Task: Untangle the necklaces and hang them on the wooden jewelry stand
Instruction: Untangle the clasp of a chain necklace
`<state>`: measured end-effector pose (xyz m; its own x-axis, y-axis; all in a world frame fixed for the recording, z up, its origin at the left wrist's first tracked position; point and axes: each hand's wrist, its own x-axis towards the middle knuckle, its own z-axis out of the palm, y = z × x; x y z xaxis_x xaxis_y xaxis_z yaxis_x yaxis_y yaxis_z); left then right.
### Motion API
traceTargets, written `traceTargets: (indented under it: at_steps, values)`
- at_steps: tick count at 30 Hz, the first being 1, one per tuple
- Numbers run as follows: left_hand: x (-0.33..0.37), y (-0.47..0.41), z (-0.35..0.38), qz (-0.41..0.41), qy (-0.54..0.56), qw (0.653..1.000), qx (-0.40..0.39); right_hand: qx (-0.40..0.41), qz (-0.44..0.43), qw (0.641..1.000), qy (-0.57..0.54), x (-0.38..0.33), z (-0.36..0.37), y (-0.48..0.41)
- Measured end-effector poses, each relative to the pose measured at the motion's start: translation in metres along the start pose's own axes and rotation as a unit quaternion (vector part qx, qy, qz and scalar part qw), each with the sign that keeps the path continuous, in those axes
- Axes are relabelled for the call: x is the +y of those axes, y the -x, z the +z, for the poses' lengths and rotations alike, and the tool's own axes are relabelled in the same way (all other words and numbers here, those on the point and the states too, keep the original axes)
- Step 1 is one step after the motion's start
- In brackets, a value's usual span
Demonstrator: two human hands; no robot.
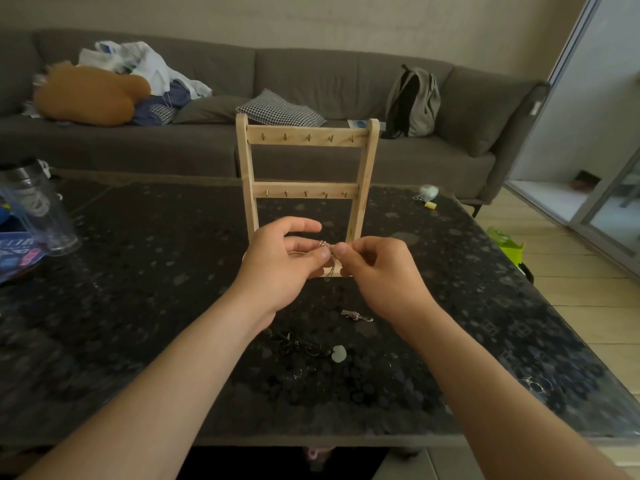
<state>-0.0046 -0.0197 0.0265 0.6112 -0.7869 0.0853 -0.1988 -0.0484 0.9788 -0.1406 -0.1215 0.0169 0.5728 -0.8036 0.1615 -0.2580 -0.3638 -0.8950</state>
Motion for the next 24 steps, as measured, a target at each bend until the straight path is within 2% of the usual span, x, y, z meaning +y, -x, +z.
traceTargets:
  at_steps: [5, 11, 18, 24]
  values:
    - [-0.0012, -0.0011, 0.0006, -0.011, 0.001, 1.000, -0.019, -0.009, 0.017, 1.000, -0.005, -0.0009, -0.0015, -0.0006]
    - [-0.0035, 0.0003, 0.0030, 0.062, -0.184, 0.981, -0.008, -0.006, 0.012, 1.000, -0.001, -0.0012, 0.0025, -0.0005]
    - [-0.0032, -0.0019, -0.0020, 0.100, -0.229, 0.968, 0.015, 0.024, -0.025, 0.997, 0.062, 0.0009, 0.0023, -0.0016]
    - [-0.0063, -0.0054, -0.0024, 0.094, -0.272, 0.957, -0.034, 0.014, -0.032, 0.995, 0.094, -0.0003, 0.0030, -0.0008]
